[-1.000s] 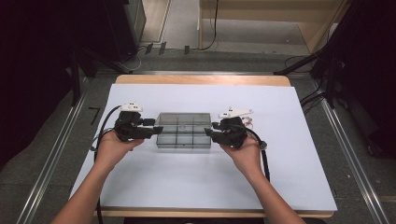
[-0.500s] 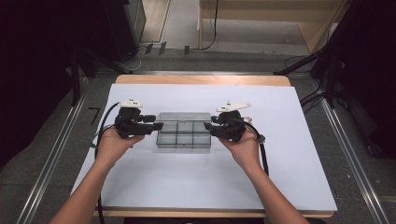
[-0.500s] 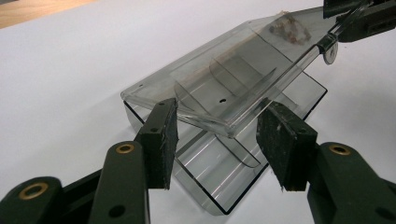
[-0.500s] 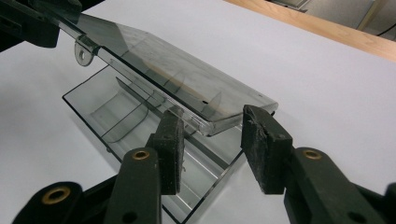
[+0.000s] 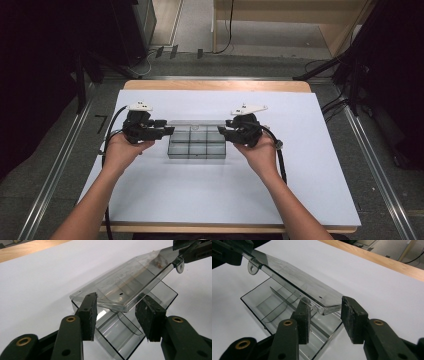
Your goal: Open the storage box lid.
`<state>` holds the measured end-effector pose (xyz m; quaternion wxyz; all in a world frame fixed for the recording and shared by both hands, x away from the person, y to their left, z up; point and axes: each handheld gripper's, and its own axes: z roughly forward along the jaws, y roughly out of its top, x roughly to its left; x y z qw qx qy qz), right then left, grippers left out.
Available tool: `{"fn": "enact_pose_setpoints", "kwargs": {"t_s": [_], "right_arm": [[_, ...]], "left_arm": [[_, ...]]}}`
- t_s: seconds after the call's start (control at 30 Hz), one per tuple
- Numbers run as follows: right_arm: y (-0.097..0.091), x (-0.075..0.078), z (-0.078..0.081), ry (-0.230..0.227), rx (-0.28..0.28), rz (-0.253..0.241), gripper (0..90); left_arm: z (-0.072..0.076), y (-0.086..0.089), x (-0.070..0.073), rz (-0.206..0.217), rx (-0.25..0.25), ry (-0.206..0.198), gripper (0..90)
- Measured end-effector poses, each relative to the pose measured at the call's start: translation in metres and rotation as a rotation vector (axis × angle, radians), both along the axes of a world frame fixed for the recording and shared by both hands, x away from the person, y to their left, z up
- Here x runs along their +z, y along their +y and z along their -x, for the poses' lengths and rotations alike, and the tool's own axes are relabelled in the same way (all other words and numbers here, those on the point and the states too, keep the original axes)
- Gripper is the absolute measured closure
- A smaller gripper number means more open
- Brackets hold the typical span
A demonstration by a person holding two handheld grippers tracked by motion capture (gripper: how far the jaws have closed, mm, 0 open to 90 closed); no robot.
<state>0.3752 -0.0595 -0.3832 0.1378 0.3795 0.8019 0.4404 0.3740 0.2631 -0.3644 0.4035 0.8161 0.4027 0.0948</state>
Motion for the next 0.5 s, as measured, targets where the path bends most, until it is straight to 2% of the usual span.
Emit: {"fn": "enact_pose_setpoints", "kwargs": {"t_s": [0.5], "right_arm": [[0.001, 0.005, -0.013, 0.004, -0.005, 0.002, 63.7]], "left_arm": [[-0.012, 0.002, 0.005, 0.010, 0.009, 0.017, 57.3]]}}
